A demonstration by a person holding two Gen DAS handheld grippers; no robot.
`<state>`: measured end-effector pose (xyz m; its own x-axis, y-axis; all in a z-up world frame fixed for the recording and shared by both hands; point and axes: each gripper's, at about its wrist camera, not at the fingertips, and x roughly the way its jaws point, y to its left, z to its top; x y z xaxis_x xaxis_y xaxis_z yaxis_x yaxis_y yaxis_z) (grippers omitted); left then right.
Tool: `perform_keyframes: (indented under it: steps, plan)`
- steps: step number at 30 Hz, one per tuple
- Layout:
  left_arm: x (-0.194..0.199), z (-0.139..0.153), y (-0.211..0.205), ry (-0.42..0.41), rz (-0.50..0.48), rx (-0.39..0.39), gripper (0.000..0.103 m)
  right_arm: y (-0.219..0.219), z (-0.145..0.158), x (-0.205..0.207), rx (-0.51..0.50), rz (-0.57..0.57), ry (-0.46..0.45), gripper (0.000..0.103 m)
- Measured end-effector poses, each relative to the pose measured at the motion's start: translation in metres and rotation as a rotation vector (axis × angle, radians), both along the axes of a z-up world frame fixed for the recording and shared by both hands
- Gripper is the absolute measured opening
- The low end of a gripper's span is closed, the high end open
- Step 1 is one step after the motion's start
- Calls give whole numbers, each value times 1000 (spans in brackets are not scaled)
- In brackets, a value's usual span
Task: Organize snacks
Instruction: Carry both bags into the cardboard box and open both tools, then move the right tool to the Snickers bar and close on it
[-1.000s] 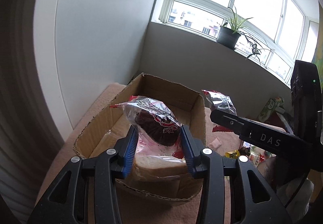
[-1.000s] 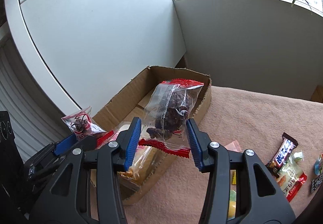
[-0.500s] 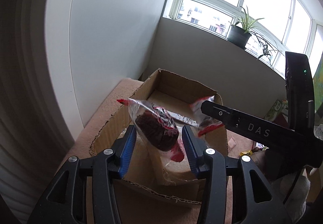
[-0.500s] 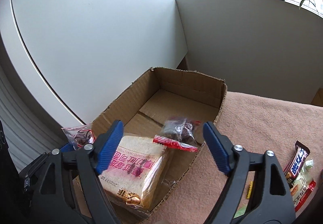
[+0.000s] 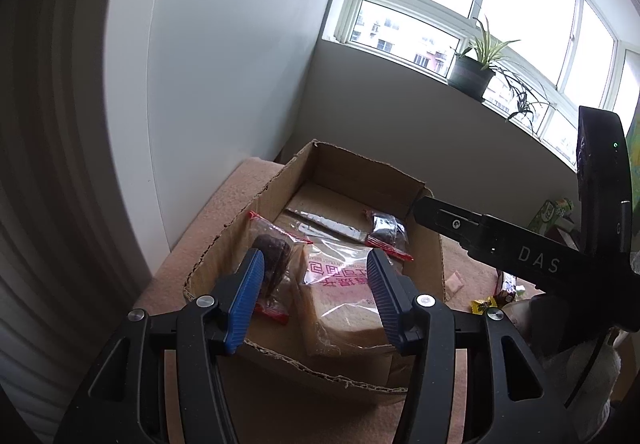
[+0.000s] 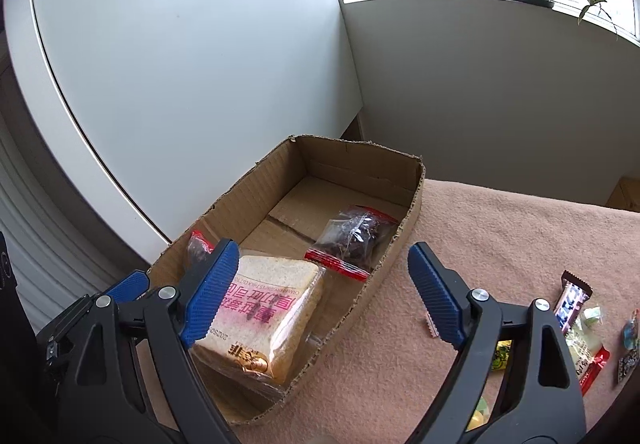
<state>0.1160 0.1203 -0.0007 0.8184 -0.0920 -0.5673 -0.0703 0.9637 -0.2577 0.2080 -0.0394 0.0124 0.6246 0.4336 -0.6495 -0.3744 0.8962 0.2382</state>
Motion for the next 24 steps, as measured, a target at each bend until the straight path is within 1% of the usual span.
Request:
perform_keyframes:
  steps: [6, 10, 14, 16, 18, 21, 24]
  plan:
    - [-4, 4, -14, -14, -37, 1, 53, -27, 10, -23, -48, -2, -14, 89]
    - [-8, 4, -29, -19, -88, -4, 53, -51, 13, -46, -102, 0, -20, 89]
    - [-8, 2, -48, -11, -145, -4, 53, -82, 14, -71, -121, -25, -18, 89]
    - [-7, -1, -60, 3, -181, 1, 53, -104, 13, -80, -104, -49, -9, 89]
    - [-6, -5, -72, 19, -213, 9, 53, -126, 10, -87, -68, -69, 19, 89]
    - [-5, -10, -91, 37, -251, 36, 53, -159, 3, -98, -31, -105, 48, 89]
    - [-6, -14, -107, 59, -295, 43, 53, -189, -6, -113, -6, -138, 67, 89]
